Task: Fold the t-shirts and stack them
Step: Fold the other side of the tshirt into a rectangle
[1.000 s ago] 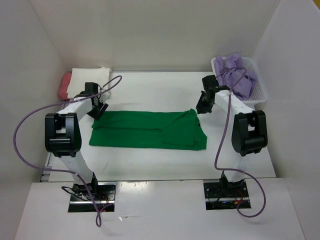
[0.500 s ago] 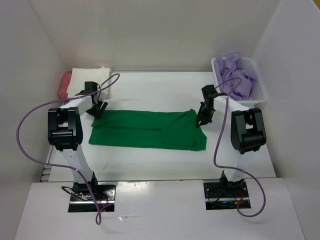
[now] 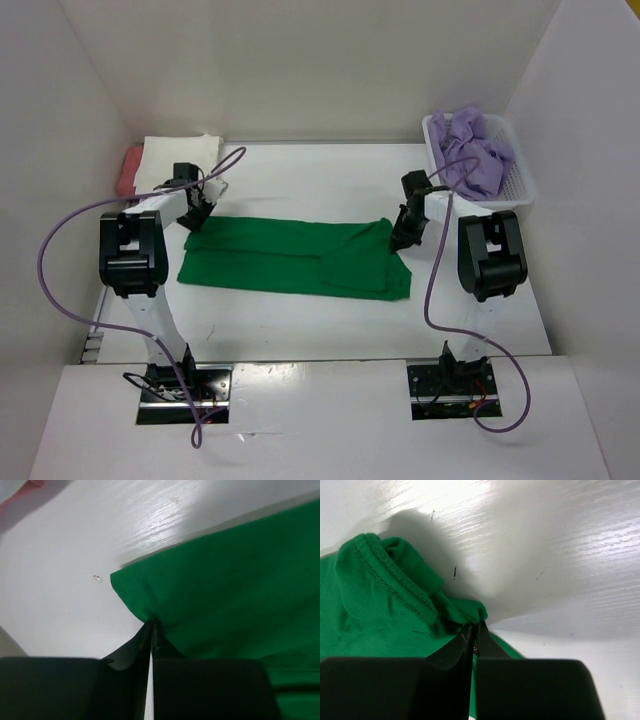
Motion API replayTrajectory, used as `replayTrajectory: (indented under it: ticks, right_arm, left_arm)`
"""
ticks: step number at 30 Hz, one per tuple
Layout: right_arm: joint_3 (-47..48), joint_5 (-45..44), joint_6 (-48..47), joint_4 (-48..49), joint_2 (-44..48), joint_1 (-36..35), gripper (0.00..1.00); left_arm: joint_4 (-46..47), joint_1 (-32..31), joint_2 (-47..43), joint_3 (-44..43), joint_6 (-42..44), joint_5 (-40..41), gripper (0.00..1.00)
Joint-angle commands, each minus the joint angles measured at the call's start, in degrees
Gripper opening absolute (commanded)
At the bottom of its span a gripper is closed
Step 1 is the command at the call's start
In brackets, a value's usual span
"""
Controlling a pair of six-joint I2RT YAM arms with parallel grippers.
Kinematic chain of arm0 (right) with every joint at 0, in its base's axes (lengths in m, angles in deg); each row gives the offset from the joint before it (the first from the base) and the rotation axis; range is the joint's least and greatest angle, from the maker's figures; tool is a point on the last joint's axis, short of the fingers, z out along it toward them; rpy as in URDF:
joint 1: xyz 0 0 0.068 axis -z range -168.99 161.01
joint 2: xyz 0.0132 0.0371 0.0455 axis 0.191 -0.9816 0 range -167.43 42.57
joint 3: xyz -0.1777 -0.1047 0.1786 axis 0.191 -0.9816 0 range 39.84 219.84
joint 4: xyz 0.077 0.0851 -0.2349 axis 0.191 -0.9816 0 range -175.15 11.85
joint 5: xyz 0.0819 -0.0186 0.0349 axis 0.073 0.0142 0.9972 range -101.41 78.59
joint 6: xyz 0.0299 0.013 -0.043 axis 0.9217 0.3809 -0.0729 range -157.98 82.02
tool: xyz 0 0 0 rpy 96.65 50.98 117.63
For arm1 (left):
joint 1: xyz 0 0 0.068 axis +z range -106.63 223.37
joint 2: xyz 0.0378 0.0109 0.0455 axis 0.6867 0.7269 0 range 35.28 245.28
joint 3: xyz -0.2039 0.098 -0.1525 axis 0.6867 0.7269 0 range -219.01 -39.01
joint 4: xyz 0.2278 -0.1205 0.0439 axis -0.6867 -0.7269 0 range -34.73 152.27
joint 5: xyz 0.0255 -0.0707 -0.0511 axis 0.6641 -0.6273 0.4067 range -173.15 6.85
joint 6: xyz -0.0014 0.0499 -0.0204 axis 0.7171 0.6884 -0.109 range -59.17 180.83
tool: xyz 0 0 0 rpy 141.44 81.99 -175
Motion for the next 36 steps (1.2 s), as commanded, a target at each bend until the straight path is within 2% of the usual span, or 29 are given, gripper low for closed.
replayTrajectory:
  ticks: [1,6,12,14,15,16,18,22,24,27,30,31,33,36]
  right_arm:
    - [-2.4,-6.5,2.9,-0.5,2.7,2.1,0.00]
    - [-7.9,-9.4,6.0,-1.0,11.1,4.1,0.00]
    - [-11.3,-4.5,7.6,-0.5,11.7,2.0,0.00]
    - [-12.0,-3.8,7.6,-0.5,11.1,2.0,0.05]
    - [-12.0,-3.1,7.6,-0.5,11.1,2.0,0.17]
    - [-12.0,-2.5,6.9,-0.5,11.6,2.0,0.25]
    - [-10.8,-0.2,4.8,-1.1,14.4,1.3,0.32]
    - [-4.8,-1.4,3.6,-3.3,17.5,0.5,0.34]
    - [-0.9,-2.2,3.1,-3.3,17.5,0.5,0.29]
    - [4.5,-1.9,2.5,-3.3,10.2,0.5,0.17]
    - [7.9,0.4,2.5,-1.3,6.2,0.5,0.15]
    - [9.4,1.3,2.0,-0.5,3.7,0.5,0.16]
    - [11.3,4.0,1.5,0.0,-1.1,0.5,0.33]
    - [13.6,5.0,1.5,-0.5,-4.6,0.0,0.41]
  left_arm:
    - [-2.6,-0.4,3.2,1.7,0.2,-2.7,0.00]
    - [-2.7,2.5,-0.6,5.1,0.2,-1.1,0.00]
    - [-4.3,3.8,-3.6,8.0,0.2,-1.1,0.00]
    - [-4.9,3.8,-3.6,8.0,0.2,-1.7,0.00]
    - [-5.7,3.8,-3.6,8.0,0.7,-1.7,0.00]
    - [-6.4,3.8,-3.6,8.0,1.3,-1.7,0.00]
    - [-6.4,3.8,-3.6,8.7,1.8,-3.0,0.00]
    - [-6.4,3.2,-3.6,9.2,2.3,-2.5,0.00]
    - [-6.4,3.2,-3.1,9.2,2.3,-2.5,0.00]
    - [-7.0,2.7,-2.5,8.7,2.3,-1.9,0.00]
    - [-7.5,2.7,-2.5,8.1,2.3,-1.9,0.00]
    - [-7.5,2.7,-2.5,8.1,2.3,-1.9,0.00]
    - [-7.5,2.7,-2.5,8.1,2.3,-1.4,0.00]
    - [-7.5,2.7,-2.5,8.7,2.3,-1.4,0.00]
